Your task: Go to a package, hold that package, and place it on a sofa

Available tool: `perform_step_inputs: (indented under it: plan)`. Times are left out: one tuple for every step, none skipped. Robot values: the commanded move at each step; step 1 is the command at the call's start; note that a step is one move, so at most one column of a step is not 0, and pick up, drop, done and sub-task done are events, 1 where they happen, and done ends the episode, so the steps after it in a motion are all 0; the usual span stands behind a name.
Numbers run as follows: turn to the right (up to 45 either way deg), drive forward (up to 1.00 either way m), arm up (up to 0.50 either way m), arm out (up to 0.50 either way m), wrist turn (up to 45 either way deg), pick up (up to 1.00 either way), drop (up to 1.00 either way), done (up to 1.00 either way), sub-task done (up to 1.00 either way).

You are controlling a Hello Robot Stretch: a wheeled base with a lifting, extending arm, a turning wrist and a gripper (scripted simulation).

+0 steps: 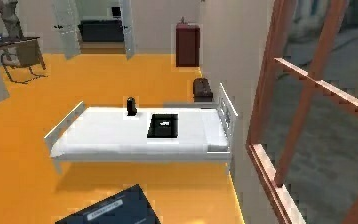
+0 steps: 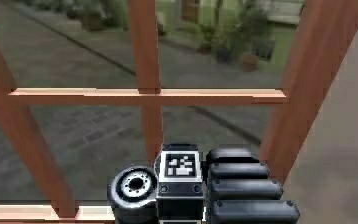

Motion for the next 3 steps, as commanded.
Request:
perform_step_inputs:
  plan:
    - [0.0, 0.50, 0.00, 0.00, 0.0, 0.00, 0.00, 0.00, 0.00]
    - [-45.0, 0.00, 0.00, 0.00, 0.0, 0.00, 0.00, 0.00, 0.00]
    - [-15.0, 0.00, 0.00, 0.00, 0.0, 0.00, 0.00, 0.00, 0.00]
